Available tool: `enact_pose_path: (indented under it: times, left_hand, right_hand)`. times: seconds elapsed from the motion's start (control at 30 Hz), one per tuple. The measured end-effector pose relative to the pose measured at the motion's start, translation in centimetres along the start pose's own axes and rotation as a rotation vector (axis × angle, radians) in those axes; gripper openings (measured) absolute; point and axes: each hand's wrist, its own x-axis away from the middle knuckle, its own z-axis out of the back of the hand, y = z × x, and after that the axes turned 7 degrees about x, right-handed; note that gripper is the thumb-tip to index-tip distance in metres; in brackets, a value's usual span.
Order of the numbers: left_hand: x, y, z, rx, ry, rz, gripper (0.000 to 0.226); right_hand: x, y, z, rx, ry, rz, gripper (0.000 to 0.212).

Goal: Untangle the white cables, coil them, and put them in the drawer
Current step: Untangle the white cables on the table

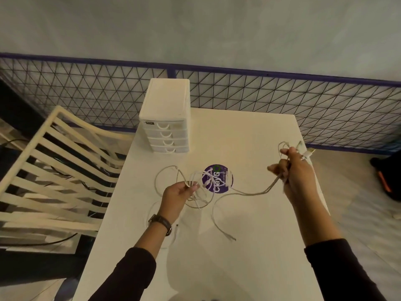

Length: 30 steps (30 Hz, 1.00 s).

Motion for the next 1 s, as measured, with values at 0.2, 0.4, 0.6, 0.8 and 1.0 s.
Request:
enact_pose_path:
  times: [0.2, 0.4, 0.6, 0.8, 1.0]
  left_hand:
    - [0.4, 2.0, 0.1, 0.042, -0.097, -0.045, 0.014]
    - [0.6, 4.0, -0.2, 0.156, -0.069, -0.036, 0.025]
    - [0.9, 4.8, -0.9, 0.23, -0.051, -0.011, 0.019]
    - [0.9, 5.7, -1.2, 0.219, -0.086, 0.05, 0.016]
    - [0.4, 6.5, 0.1, -0.093, 0.024, -0.072, 0.022]
  right_hand:
    - [1.9, 1.7, -2.5, 0.134, -0.199, -0.043, 0.02]
    - [3.7, 3.6, -4.8, 0.372, -0.35, -0.062, 0.029]
    - [5.2, 4.5, -6.5, 0.418, -0.318, 0.024, 0.034]
    - [5.6, 3.4, -6.2, 0.499, -0.379, 0.004, 0.036]
    - [4.1, 3.7, -4.9, 0.578, -0.285, 0.049, 0.037]
